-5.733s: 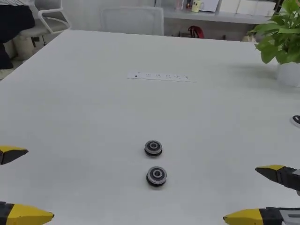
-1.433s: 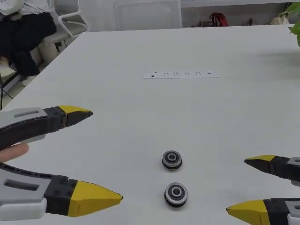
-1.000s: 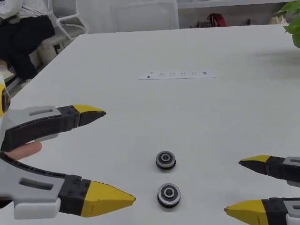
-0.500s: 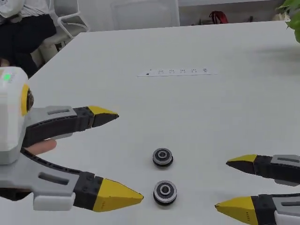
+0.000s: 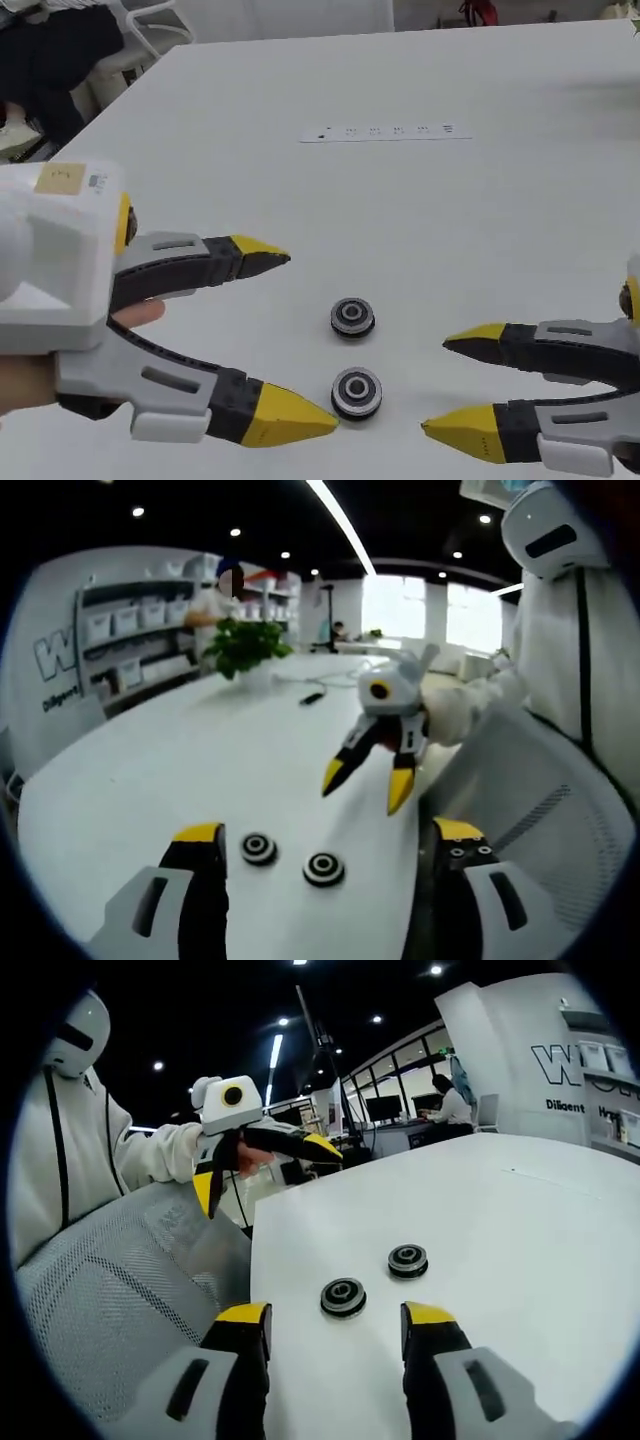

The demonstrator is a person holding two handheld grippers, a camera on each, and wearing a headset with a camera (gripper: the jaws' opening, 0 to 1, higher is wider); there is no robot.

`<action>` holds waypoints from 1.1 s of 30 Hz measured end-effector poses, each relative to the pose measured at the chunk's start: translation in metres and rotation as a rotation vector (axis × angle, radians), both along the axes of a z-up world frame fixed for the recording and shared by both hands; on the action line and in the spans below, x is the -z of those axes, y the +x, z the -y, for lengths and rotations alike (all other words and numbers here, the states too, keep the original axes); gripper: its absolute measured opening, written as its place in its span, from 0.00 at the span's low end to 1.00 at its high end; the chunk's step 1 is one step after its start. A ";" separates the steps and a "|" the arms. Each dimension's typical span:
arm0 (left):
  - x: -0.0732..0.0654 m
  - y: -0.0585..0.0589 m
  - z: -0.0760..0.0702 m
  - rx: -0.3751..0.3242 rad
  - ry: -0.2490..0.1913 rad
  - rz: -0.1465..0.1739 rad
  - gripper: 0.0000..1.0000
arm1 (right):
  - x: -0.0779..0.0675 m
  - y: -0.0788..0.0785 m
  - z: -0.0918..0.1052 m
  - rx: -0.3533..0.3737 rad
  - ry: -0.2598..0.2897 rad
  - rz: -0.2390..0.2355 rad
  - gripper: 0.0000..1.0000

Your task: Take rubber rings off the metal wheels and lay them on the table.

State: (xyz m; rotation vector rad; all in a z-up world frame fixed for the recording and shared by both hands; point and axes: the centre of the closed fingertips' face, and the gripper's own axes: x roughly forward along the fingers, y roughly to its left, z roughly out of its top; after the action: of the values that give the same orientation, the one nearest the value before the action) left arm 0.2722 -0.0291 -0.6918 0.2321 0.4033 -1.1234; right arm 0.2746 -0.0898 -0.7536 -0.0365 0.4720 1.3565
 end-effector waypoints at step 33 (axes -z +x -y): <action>0.047 0.020 0.024 0.060 -0.018 -0.008 0.59 | 0.028 0.005 -0.025 -0.040 -0.035 0.019 0.33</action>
State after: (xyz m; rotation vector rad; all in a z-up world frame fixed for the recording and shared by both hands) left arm 0.2921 -0.0533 -0.7384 0.2254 0.3948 -1.1870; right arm 0.2794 -0.0648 -0.7814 -0.0875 0.4816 1.3856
